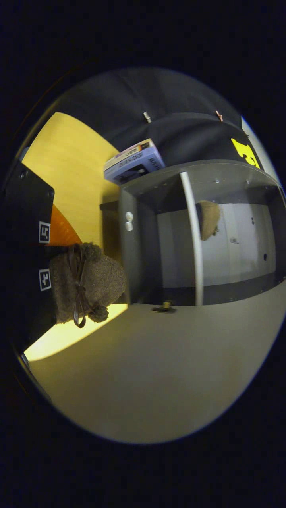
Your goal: Open the shoe cabinet door, grab the shoes and put them into the shoe cabinet, then close the shoe cabinet door.
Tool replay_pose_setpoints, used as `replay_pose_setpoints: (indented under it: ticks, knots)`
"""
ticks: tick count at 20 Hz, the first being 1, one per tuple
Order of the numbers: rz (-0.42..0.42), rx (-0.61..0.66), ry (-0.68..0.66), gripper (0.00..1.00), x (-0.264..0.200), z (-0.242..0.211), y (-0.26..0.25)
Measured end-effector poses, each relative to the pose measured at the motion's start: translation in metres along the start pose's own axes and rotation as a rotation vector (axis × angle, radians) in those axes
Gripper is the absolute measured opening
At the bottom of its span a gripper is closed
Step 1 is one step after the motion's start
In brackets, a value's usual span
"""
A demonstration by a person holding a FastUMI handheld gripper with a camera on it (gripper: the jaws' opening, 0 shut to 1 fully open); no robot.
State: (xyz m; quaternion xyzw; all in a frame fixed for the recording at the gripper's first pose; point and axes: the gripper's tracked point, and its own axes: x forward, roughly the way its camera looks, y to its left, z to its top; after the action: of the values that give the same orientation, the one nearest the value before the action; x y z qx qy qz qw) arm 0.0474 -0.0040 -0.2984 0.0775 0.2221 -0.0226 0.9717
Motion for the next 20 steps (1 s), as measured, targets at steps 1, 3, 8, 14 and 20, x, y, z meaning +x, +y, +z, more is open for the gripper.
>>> replay_pose_setpoints:
  ticks: [1, 3, 8, 14, 20]
  knots:
    - [0.006, 0.003, -0.034, 0.09, -0.006, 0.029, 0.002]
    - [0.021, 0.000, -0.073, 0.09, -0.012, 0.070, 0.007]
    - [0.059, -0.014, -0.135, 0.08, -0.009, 0.169, 0.027]
    - [0.034, -0.080, -0.130, 0.09, 0.060, 0.251, 0.038]
    - [0.014, -0.090, -0.061, 0.08, 0.146, 0.286, 0.043]
